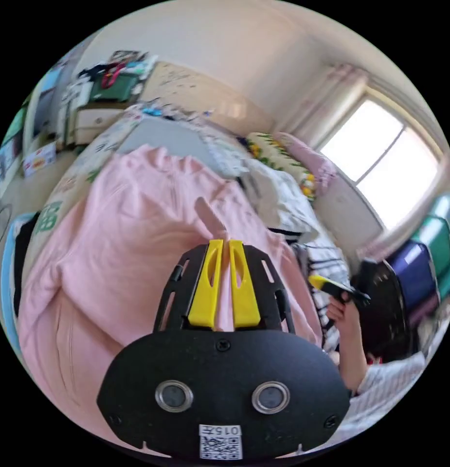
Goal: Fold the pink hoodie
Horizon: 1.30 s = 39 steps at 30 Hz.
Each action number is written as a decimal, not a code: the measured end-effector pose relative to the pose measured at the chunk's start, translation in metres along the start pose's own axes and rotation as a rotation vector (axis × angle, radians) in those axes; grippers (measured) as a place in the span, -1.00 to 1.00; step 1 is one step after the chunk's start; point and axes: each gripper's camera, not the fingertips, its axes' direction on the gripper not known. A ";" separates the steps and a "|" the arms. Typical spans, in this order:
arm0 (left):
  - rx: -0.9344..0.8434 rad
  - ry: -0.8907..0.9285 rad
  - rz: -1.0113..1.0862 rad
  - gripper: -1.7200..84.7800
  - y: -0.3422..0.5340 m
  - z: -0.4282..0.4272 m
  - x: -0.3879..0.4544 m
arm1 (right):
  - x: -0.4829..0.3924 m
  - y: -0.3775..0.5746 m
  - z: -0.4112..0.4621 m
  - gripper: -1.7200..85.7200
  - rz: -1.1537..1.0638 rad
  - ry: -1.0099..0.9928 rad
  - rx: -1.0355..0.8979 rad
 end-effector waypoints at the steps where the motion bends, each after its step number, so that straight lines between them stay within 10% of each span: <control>1: -0.002 0.033 0.053 -0.92 0.003 -0.004 0.009 | 0.001 0.000 -0.004 -0.97 -0.001 0.009 0.012; 8: -0.346 0.248 0.458 -0.88 0.062 -0.006 0.058 | 0.008 -0.008 -0.037 -0.97 -0.003 0.030 0.104; 21: 0.241 0.007 -0.520 -0.67 0.118 -0.131 -0.216 | -0.019 -0.101 -0.002 -0.92 -0.165 -0.016 -0.120; 39: 0.280 0.243 -0.619 -0.83 0.125 -0.127 -0.357 | -0.061 -0.499 0.191 -0.73 -0.041 0.097 -0.312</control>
